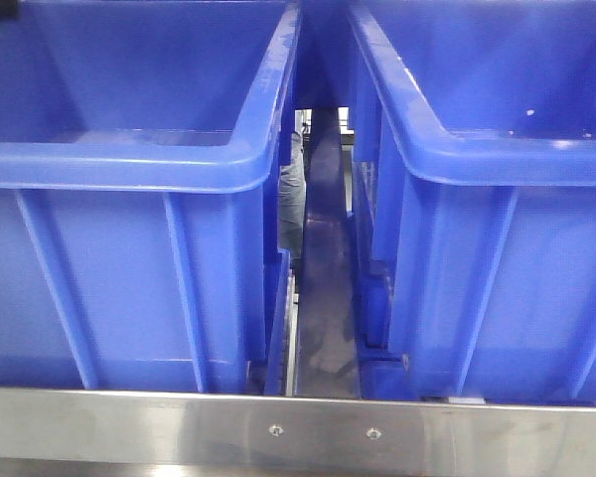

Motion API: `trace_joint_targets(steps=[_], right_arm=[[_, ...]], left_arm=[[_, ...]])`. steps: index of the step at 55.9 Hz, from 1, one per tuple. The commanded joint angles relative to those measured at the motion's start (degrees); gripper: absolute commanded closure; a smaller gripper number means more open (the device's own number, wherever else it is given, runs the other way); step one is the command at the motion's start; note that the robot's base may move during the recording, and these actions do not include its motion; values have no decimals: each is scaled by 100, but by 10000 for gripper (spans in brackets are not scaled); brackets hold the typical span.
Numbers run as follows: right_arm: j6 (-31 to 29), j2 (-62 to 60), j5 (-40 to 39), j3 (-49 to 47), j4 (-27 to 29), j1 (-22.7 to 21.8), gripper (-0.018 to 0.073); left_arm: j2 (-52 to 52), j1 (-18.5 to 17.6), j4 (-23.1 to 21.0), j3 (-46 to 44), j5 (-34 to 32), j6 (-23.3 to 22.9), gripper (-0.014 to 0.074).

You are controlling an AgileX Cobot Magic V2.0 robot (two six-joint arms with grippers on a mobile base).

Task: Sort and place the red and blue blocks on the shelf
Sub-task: 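Lower the blue cube and red cube into two blue bins, then open both grippers to release the cubes into the bins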

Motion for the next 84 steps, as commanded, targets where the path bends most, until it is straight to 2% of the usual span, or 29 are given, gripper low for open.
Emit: trace_joint_targets(steps=[1, 9, 14, 19, 23, 26, 46, 53, 59, 63, 68, 75, 78, 84], right_arm=[[-48, -70, -545, -236, -41, 8, 157], [-42, -69, -550, -236, -41, 8, 145], [-42, -69, -550, -236, -41, 8, 74], [-42, -69, -539, -236, -41, 8, -83], [-42, -69, -515, -236, -41, 8, -62], [-42, -69, -472, -236, -41, 8, -61], [-42, -133, -193, -240, -7, 13, -54], [-42, -412, -133, -240, 110, 13, -54], [-42, -817, -24, -240, 111, 13, -42], [-47, -1074, -3, -240, 92, 13, 41], [-47, -1351, -3, -240, -111, 13, 197], [-47, -1753, 222, -215, -617, 13, 526], [-47, -1940, 316, -159, -644, 13, 487], [-47, -2333, 389, 50, -644, 13, 511]], left_arm=[[-99, -36, -51, -231, -558, -29, 286], [-99, -36, -51, -231, -558, -29, 285], [-99, -36, -51, -231, -558, -29, 250], [-99, -36, -51, -231, -582, -29, 89], [-99, -36, -51, -231, -612, -29, -69], [-99, -36, -51, -231, -612, -29, -125], [-198, -36, -51, -231, -523, -29, 27], [-484, -36, -51, -231, -294, -29, 189], [-856, -36, -51, -231, 60, -29, 390], [-1152, -36, -15, -231, 360, -29, 527], [-1437, -36, 206, -231, 800, -29, 508], [-1847, -36, 302, -184, 1485, -29, 516], [-2069, -36, 302, -86, 1511, -29, 516], [-2577, -36, 302, 238, 1176, -101, 517]])
